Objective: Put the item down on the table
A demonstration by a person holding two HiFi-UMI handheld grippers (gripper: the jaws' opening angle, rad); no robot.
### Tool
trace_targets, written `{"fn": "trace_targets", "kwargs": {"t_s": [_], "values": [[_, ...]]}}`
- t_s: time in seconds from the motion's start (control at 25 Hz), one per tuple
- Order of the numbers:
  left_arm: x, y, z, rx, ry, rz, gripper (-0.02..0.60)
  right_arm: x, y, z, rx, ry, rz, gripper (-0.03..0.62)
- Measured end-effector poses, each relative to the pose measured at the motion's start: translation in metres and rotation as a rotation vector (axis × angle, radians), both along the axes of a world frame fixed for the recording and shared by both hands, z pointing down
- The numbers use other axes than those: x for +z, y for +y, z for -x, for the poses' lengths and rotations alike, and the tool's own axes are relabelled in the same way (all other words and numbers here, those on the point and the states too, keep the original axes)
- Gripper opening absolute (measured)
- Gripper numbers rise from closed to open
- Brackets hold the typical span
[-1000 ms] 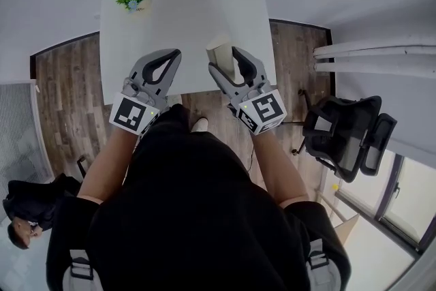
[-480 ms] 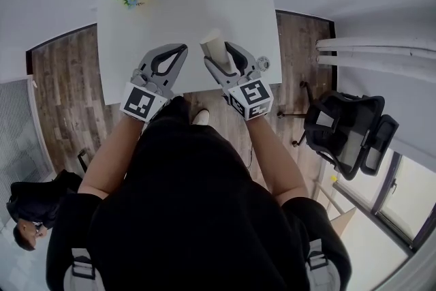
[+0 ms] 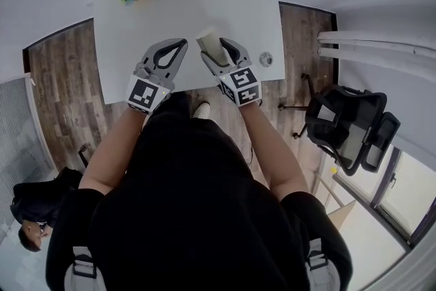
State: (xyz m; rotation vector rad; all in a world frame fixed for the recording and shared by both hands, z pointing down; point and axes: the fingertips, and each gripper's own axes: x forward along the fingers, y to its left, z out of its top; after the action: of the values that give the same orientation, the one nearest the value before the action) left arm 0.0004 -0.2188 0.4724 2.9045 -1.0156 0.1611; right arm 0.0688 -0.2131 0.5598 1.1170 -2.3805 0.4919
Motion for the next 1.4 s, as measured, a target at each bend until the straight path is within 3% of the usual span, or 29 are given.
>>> {"fn": "trace_targets", "kwargs": {"t_s": [0.32,0.68,1.04,1.4], "values": [[0.007,-0.008,-0.005,0.001,-0.001,-0.018,-0.006,0.057,-0.011,-0.006,0.017,0.072,0.11,0.268],[0.026,-0.02,-0.012,0.0,0.024,0.031,-0.006,0.109,-0.015,-0.008,0.023,0.134,0.214,0.268],[0.033,-0.032,-0.018,0.001,0.029,0.057,-0.006,0.135,-0.025,0.0,0.007,0.186,0.26,0.268],[0.051,-0.037,-0.008,-0.004,-0.014,0.059,-0.006,0.154,-0.032,0.008,-0.013,0.228,0.297,0.268]]}}
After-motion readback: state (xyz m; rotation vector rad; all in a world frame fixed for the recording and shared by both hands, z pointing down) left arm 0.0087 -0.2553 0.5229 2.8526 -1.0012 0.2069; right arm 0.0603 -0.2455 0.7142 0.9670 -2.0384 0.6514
